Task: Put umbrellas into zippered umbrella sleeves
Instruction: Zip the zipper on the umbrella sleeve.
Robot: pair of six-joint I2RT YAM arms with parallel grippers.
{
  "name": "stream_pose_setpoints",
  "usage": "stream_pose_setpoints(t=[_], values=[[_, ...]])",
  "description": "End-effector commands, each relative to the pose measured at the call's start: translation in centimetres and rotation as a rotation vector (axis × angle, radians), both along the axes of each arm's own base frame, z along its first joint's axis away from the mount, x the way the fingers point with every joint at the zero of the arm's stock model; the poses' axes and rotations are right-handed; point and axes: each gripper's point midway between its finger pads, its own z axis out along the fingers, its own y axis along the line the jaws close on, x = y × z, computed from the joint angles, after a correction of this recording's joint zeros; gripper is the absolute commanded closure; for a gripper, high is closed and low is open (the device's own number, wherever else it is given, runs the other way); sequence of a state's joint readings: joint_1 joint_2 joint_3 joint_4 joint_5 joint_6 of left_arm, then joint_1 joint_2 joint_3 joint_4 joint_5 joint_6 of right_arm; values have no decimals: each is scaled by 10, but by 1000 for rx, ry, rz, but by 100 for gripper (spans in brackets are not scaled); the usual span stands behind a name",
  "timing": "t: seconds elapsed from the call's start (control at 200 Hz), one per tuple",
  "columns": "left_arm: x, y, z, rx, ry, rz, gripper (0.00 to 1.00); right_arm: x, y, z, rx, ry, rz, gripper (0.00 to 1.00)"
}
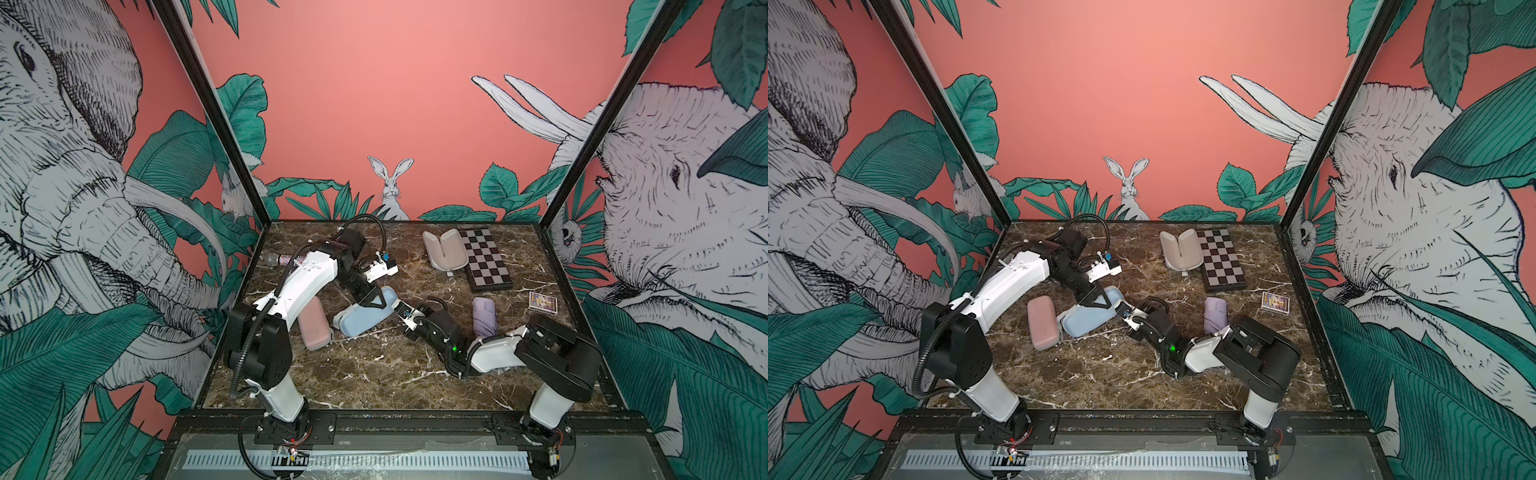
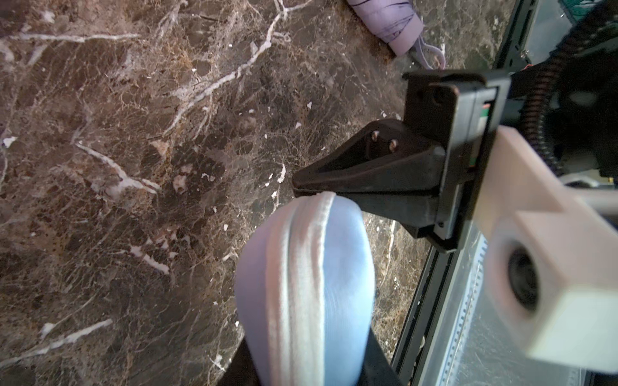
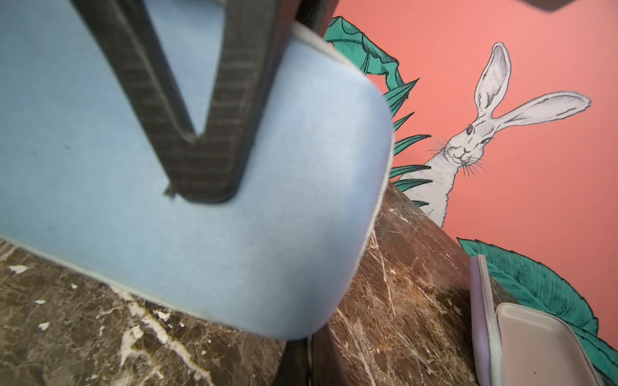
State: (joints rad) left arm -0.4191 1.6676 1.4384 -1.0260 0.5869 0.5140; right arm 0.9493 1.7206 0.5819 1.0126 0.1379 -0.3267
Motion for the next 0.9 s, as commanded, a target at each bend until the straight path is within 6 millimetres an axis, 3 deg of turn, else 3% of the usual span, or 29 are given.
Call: stream_pose_setpoints(t=[0.0,0.1,0.32,0.47,0.57,0.675,0.77,0.8,0.895], values=[[17,0,33,-87,-128,41,100,-9,-3,-23,-56,85,59,100],[41,5,31,-82,-146,168,100,-21,6,-23,-64,133,120,100],[85,0,49,-237,-230,457,100,-33,18,-16,-29,197,110,100],[95,-5,52,-323,-218,528,100,-39,24,-21,-74,215,119,100],[104,7,56,-352,-225,581,100,-41,16,-35,-115,238,99,100],[114,19,57,-362,-237,638,100,-51,15,-35,-119,265,141,100],[119,22,55,-388,-242,691,100,-59,19,-30,-98,321,168,100],[122,23,57,-411,-253,712,100,-62,22,-13,-60,330,182,100],[132,33,57,-467,-315,815,100,-74,29,0,-37,387,215,100]])
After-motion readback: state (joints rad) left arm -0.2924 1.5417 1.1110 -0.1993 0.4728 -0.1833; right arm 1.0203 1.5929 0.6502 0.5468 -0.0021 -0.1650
